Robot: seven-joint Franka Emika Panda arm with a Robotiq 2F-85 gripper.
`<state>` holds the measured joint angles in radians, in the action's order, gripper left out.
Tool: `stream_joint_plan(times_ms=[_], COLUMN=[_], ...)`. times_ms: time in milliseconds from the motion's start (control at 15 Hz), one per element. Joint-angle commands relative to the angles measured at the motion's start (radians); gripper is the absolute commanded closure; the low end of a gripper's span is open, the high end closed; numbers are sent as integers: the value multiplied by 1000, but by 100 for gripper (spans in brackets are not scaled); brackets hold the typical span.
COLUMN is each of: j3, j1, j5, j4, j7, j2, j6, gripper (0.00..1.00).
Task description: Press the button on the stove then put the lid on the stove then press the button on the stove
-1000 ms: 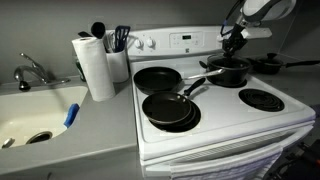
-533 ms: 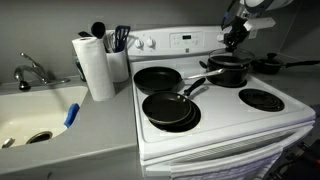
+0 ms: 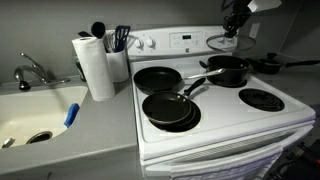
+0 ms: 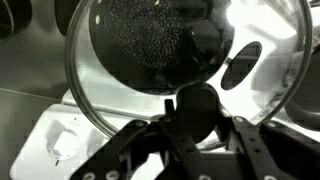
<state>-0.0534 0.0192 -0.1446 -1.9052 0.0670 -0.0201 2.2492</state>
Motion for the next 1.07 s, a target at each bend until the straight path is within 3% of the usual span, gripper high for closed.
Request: stream_joint_plan(times_ms=[0, 533, 1000], j3=[20, 84, 148], j1=[-7, -56, -76], j5=[52, 80, 76], j4=[-32, -149, -321], j7=[-33, 22, 162], j2=[-61, -147, -238], j6=[18, 129, 217], gripper=[86, 86, 86])
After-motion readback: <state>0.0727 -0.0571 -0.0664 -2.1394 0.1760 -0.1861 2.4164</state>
